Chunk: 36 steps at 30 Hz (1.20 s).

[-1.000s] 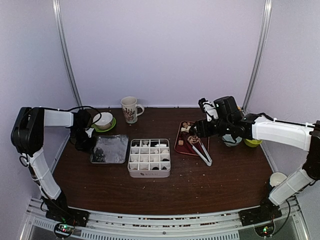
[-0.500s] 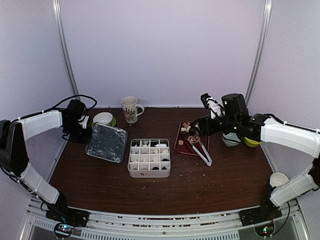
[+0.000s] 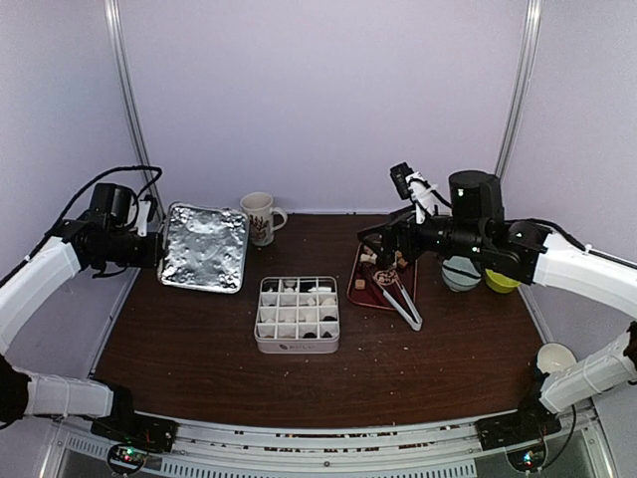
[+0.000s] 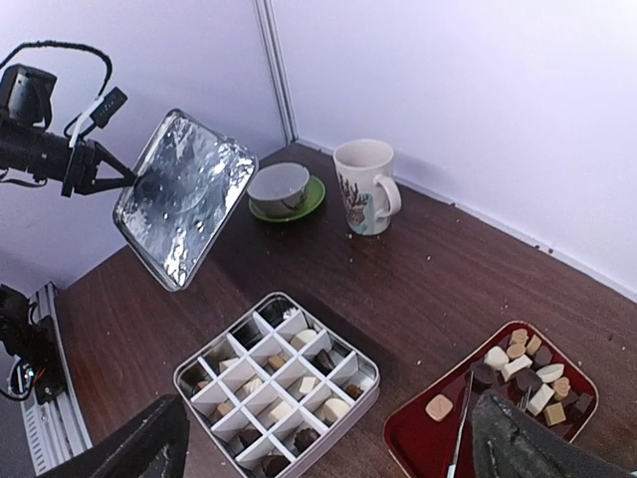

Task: Pack the chocolate
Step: Pick up the box lid from the corner of the board, then pass from the left arm to the right

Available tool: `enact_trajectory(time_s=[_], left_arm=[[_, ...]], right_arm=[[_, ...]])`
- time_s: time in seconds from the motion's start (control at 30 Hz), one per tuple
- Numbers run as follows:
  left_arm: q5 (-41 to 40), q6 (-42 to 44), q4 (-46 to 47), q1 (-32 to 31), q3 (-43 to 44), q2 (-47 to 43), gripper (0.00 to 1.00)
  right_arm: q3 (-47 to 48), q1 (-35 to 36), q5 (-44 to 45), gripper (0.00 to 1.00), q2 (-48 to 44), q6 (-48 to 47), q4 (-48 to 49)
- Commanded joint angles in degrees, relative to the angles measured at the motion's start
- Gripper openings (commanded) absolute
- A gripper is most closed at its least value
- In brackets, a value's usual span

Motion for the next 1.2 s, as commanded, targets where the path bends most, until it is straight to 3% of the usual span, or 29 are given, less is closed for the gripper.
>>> enact_trajectory(time_s=[0.0,0.1,0.2,0.27,0.43,0.73,0.87,1.17], left_arm=[[5.9,-1.0,4.0,-0.3,0.1,-3.2,0.00],[11.1,-1.0,5.7,-0.3,0.0,-5.0,0.00],[16.8,-0.7,6.5,-0.3,0.7,-5.3,0.00],[20.7,-0.6,5.6,-0.3,1.7,-4.1,0.00],[27.3,-1.1,3.5,-0.4,2.9,-2.0,0.00],[40.8,-0.3,0.6,-0.9,4.2,4.1,0.00],[40.9,0.3,-0.8,-1.9,4.9,5.9,0.00],[42.0,2.7,-4.6,-6.6,9.1,11.3,0.00]], right_arm=[[0.2,-0.1,2.6,1.00,-4.5,-0.4,8.4],[-2.0,-0.1,5.8,1.00,-7.1,-0.2,12.6],[-2.2,-0.1,-0.4,1.00,-8.5,-6.2,14.0],[1.0,1.1,-0.2,1.00,-7.5,-10.6,9.8],[2.3,7.4,8.2,1.00,-7.1,-30.5,4.9],[-5.6,18.0,18.4,1.00,-9.1,-55.9,12.4],[-5.8,20.4,23.4,1.00,-7.9,-63.4,11.5],[-6.1,22.7,28.2,1.00,-4.7,-71.1,11.7]])
